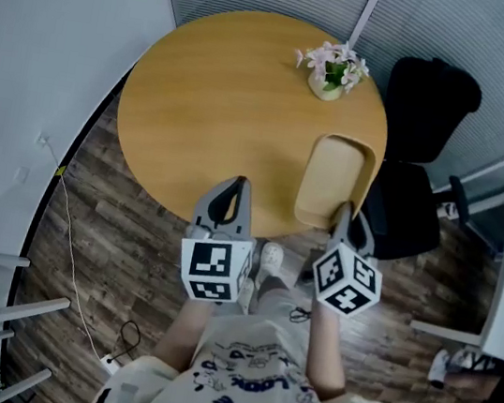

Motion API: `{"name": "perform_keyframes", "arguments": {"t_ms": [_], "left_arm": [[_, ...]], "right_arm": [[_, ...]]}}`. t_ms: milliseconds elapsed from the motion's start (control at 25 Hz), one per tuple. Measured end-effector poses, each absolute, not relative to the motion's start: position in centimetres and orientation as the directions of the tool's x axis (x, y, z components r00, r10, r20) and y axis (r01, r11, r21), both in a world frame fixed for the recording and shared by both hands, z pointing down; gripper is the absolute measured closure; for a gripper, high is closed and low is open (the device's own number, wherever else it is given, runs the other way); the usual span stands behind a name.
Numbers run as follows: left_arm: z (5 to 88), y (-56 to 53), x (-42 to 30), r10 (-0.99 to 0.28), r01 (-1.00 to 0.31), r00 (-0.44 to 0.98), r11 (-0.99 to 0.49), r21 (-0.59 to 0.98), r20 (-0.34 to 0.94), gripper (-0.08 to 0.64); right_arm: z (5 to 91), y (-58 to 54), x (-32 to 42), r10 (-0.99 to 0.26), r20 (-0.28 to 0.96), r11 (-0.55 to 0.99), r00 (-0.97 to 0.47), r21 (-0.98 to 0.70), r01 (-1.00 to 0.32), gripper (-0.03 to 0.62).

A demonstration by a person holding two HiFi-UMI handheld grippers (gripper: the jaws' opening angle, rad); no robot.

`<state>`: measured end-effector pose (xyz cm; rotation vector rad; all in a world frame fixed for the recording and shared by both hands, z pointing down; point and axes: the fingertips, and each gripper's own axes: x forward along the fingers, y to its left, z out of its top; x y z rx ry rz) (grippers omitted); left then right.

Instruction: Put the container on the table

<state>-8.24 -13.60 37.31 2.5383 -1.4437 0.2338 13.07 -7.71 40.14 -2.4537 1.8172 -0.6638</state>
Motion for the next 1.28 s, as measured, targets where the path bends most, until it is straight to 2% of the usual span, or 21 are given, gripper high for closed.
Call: {"name": "perform_keyframes", "arguments": {"t_ms": [560, 1280], "left_arm": [[38.0, -22.1, -4.6, -0.836, -0.875, 0.482, -0.474, 0.098, 0.261, 0.557], [41.6, -32.5, 1.8, -0.817, -0.888, 0.454, -0.446, 0.110, 0.356, 0.557]], "right_arm": [[41.4, -16.9, 17.1, -0.912, 0.352, -0.313, 0.212, -0.260, -0.913, 0.580], [45.8, -27.3, 23.9, -0.868, 0.459, -0.335, 0.189, -0.261, -0.906, 0.580]]}}
